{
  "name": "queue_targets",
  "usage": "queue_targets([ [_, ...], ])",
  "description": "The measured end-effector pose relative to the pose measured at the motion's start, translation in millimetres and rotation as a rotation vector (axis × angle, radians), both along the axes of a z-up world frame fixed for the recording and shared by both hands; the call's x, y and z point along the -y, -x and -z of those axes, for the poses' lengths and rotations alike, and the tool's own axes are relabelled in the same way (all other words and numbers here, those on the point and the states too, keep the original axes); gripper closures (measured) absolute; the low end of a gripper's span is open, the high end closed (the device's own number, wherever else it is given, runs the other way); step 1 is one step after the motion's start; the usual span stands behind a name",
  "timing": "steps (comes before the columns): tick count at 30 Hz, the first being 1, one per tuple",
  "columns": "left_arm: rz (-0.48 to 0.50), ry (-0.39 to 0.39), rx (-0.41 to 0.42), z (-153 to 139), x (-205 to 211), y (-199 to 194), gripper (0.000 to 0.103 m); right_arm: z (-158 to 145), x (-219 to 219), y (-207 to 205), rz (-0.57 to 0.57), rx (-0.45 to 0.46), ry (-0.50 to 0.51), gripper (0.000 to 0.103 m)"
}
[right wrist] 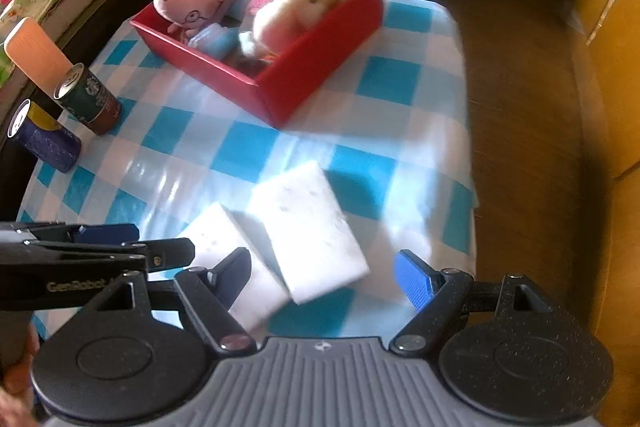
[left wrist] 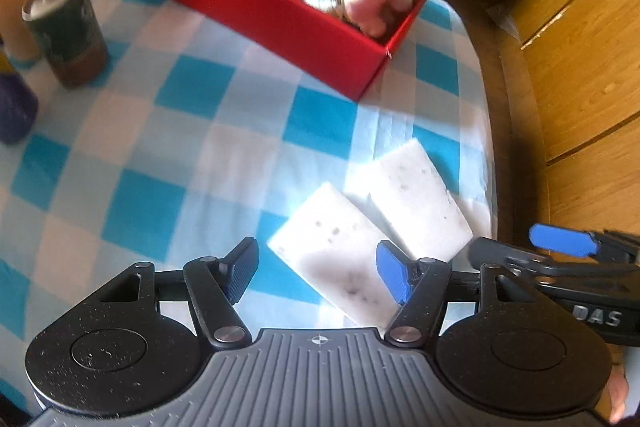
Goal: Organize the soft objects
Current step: 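Close the left gripper on a white sponge while the right gripper approaches the other sponge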
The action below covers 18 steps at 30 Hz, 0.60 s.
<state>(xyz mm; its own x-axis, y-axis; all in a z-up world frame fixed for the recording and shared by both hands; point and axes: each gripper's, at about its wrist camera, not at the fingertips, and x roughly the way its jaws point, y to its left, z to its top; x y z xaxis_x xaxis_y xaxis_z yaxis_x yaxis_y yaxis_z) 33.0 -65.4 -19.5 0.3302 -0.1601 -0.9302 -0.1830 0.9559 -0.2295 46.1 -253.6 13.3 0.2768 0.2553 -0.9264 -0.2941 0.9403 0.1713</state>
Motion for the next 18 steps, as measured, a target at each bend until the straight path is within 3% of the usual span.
queue_targets([
  [7,-0.083,-0.032,-0.003,9.5,27.3,9.6,0.038,4.1,43.6,8.3,0.049,0.003,-0.03,0.045],
  [15,-0.264,-0.08,0.041,11.1,38.4,17.5,0.034,4.8,60.8,6.3,-0.036,0.014,-0.049,0.045],
  [18,-0.272,-0.124,0.042,15.0,47.4,12.4,0.034,0.7,62.0,2.0,-0.06,0.055,-0.022,0.045],
])
